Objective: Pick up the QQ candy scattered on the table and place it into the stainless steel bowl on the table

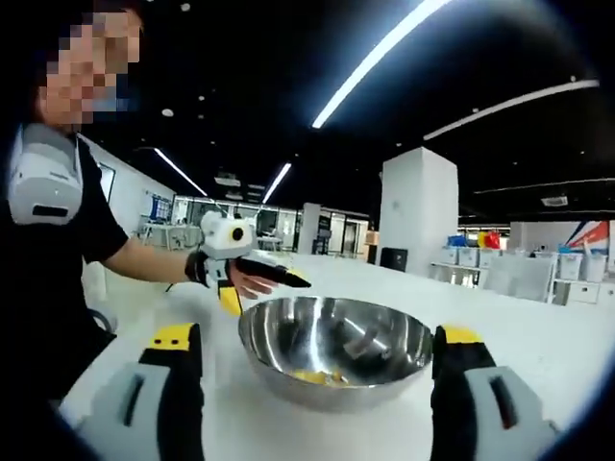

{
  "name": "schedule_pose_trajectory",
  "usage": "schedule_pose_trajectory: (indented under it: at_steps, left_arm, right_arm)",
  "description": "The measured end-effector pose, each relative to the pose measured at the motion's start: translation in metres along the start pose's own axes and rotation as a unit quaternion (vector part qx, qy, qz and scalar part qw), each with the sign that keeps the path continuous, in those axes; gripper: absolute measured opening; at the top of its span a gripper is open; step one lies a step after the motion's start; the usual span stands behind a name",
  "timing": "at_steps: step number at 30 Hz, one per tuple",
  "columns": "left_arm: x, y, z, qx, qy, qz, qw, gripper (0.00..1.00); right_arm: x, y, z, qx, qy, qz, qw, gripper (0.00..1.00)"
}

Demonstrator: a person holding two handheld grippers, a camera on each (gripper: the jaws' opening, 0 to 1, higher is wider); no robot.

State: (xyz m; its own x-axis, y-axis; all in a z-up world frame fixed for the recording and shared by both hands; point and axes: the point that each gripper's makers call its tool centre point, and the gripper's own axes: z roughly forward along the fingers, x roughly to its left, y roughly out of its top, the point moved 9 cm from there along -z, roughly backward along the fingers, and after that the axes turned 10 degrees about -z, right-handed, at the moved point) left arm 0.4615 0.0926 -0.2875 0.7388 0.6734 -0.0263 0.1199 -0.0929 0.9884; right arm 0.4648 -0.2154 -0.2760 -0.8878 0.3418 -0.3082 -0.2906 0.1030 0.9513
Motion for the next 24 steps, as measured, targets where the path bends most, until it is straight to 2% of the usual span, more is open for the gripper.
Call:
schedule_pose_trajectory:
  at_steps: [2,3,5,7,11,16,22,24]
  left_arm:
    - [0.006,-0.002,0.004,-0.024,-0.007,-0.014,0.9996,0.92]
    - [0.007,-0.004,0.006,-0.025,-0.015,-0.016,0.9994,0.94]
    - [0.004,-0.005,0.012,-0.033,-0.043,-0.009,0.9985,0.95]
    - [0.003,-0.008,0.017,-0.029,-0.054,-0.005,0.9981,0.95]
    - [-0.003,-0.013,0.026,-0.022,-0.084,-0.002,0.9962,0.94]
    - [-0.002,-0.016,0.035,-0.020,-0.097,-0.009,0.9950,0.88]
    - [-0.010,-0.018,0.041,-0.028,-0.120,-0.003,0.9924,0.86]
    - [-0.009,-0.018,0.041,-0.028,-0.116,-0.001,0.9929,0.87]
  right_arm:
    - [-0.004,-0.009,0.000,-0.008,0.000,0.019,0.9998,0.97]
    - [-0.007,-0.012,0.001,-0.017,-0.001,0.026,0.9995,0.97]
    - [-0.013,-0.020,0.003,-0.011,-0.006,0.031,0.9994,0.97]
    - [-0.016,-0.028,0.005,0.004,-0.001,0.043,0.9991,0.97]
    - [-0.015,-0.033,0.011,0.009,0.023,0.056,0.9981,0.97]
    - [-0.010,-0.037,0.018,0.014,0.044,0.054,0.9975,0.96]
    - [-0.003,-0.038,0.028,0.021,0.048,0.047,0.9975,0.90]
    - [-0.004,-0.037,0.027,0.021,0.046,0.046,0.9977,0.90]
